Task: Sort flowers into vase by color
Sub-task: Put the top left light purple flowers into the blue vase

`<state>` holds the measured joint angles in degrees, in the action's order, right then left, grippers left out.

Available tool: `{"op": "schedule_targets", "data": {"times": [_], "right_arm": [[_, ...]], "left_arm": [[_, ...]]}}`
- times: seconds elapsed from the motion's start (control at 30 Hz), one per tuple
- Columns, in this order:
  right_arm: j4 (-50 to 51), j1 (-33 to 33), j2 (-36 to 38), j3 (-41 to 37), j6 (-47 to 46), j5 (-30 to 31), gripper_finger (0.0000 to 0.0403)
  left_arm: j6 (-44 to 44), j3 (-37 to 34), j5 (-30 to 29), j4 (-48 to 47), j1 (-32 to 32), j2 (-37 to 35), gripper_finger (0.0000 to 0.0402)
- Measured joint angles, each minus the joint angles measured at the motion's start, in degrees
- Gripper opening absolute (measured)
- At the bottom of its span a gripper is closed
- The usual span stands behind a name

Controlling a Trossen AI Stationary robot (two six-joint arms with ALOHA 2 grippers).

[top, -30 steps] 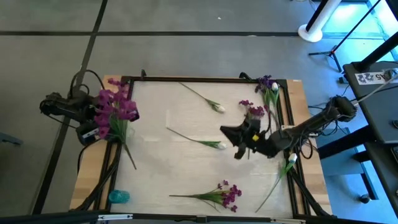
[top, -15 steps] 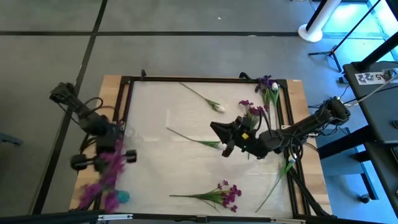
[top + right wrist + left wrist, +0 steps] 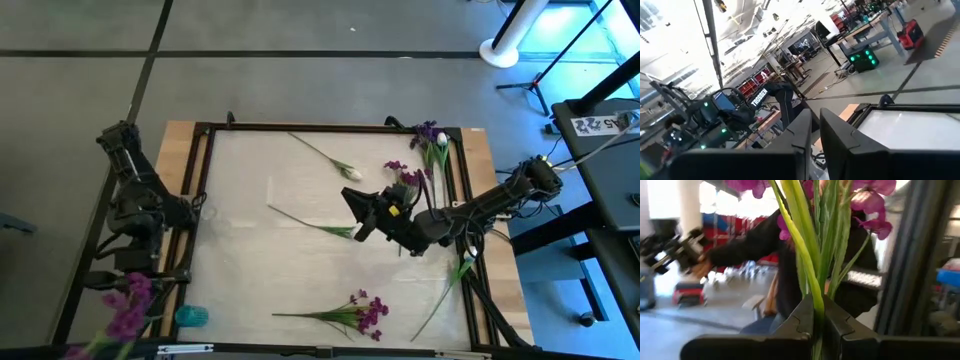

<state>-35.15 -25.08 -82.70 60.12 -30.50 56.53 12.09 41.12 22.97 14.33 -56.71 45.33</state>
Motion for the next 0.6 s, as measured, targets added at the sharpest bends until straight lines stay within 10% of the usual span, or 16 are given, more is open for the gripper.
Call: {"op": "schedule_targets", "data": {"times": [0.6], "right_arm": [[3.19, -0.05, 0.04, -0.02, -5.29, 7.37, 0.0039]], "left_arm": [[1.62, -18.1, -9.17, 16.43, -3.66, -4.96, 0.0004]]}}
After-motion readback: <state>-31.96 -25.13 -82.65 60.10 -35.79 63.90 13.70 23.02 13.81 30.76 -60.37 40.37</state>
